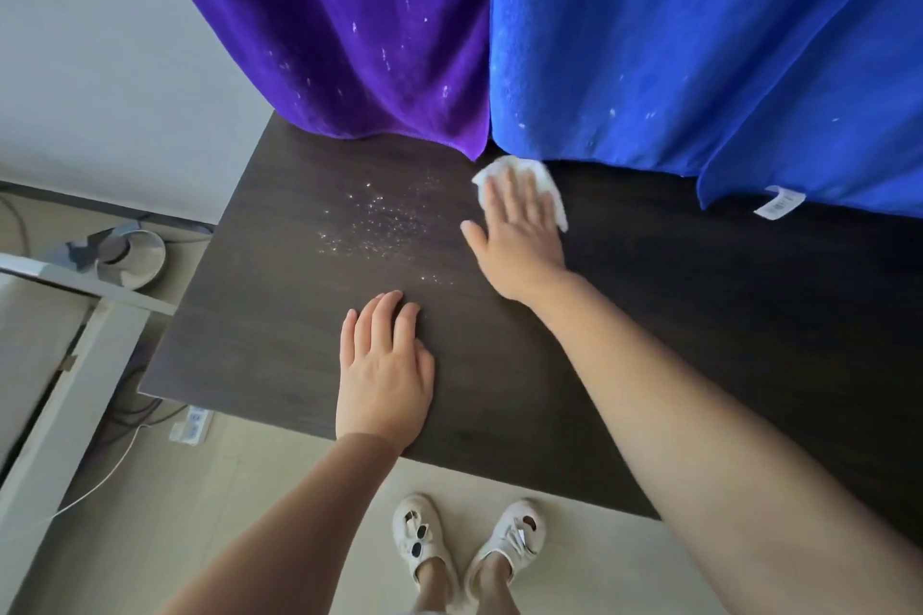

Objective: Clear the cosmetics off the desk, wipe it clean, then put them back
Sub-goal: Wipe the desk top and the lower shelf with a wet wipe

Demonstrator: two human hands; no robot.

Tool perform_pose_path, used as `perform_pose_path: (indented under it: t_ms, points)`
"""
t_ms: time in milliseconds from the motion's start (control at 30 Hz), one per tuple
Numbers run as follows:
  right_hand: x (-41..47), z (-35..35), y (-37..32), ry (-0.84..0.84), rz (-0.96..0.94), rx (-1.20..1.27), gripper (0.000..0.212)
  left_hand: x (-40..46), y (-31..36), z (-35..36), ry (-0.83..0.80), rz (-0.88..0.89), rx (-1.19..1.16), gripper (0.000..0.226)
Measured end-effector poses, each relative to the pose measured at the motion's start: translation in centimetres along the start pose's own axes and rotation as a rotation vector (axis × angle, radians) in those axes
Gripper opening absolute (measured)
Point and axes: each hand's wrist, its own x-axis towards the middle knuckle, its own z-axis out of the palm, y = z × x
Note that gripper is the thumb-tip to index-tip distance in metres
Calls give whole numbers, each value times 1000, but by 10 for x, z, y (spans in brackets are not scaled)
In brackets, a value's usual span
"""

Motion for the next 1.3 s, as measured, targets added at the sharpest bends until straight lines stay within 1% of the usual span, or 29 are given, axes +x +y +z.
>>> perform_pose_path:
  t_ms: [67, 100, 133, 167, 233, 267, 333, 400, 433, 467, 500, 633, 700, 733, 767, 800, 867, 933, 1000, 1033, 1067, 1100, 1133, 1167, 1233, 1300]
  points:
    - [13, -4, -18, -73, -219, -18, 56, 0, 1, 0, 5, -2, 1, 41]
    - [19, -9, -11, -62, -277, -10, 53, 0, 1, 1, 7, -2, 1, 41]
    - [22, -13, 2, -5, -296, -8, 51, 0, 1, 1, 10, -3, 1, 40]
    - [21, -17, 21, 70, -270, -18, 50, 0, 0, 1, 13, -6, 0, 40]
    - [5, -20, 69, 188, -130, -42, 48, -1, 0, 2, 22, -6, -7, 40]
    - [-8, -19, 95, 191, -28, -41, 49, -1, 0, 2, 26, -3, -11, 39]
    - [-37, -18, 128, 143, 187, -35, 55, 0, 0, 2, 27, 1, -15, 39]
    - [-49, -12, 128, 149, 341, -5, 56, 0, 0, 2, 25, 2, -13, 39]
    - [-50, -11, 114, 164, 381, 23, 57, 0, -1, 2, 24, 5, -12, 39]
    - [-48, -9, 97, 168, 374, 40, 59, -1, -1, 2, 22, 8, -13, 39]
    - [-47, -4, 74, 143, 307, 38, 61, -1, -1, 2, 19, 8, -16, 40]
    - [-70, 14, -24, -95, -254, 40, 59, -1, -1, 4, 13, 5, -33, 41]
    - [-79, 15, -24, -140, -400, 42, 58, -1, -1, 4, 8, 6, -41, 42]
    - [-81, 12, -11, -120, -404, 45, 57, -1, -1, 4, 7, 10, -42, 42]
    - [-84, 11, 6, -74, -354, 45, 59, -1, -3, 3, 1, 17, -46, 42]
    - [-89, 9, 28, -4, -260, 40, 64, -1, -3, 3, -4, 21, -39, 42]
    - [-104, 6, 78, 145, 56, 19, 75, -1, 1, 3, -24, 17, -42, 42]
    - [-127, 5, 101, 262, 377, 23, 75, 0, -1, -1, -59, 32, -97, 42]
    - [-140, 10, 86, 253, 687, 79, 62, 0, -11, -8, -110, 105, -193, 44]
    - [-140, 15, 63, 238, 789, 105, 58, -1, -20, -14, -138, 173, -242, 45]
    - [-136, 22, 33, 245, 822, 109, 57, -1, -33, -20, -156, 238, -278, 46]
    - [-130, 31, -3, 259, 791, 104, 58, 0, -52, -27, -167, 291, -290, 46]
    - [-124, 43, -43, 269, 708, 108, 58, 1, -75, -33, -172, 323, -284, 47]
    - [-117, 54, -86, 271, 585, 119, 59, 5, -100, -39, -163, 322, -268, 47]
    - [-107, 80, -169, 315, 303, 115, 63, 17, -154, -48, -118, 228, -235, 48]
    - [-106, 92, -227, 257, -26, 49, 62, 28, -199, -52, -83, 88, -216, 48]
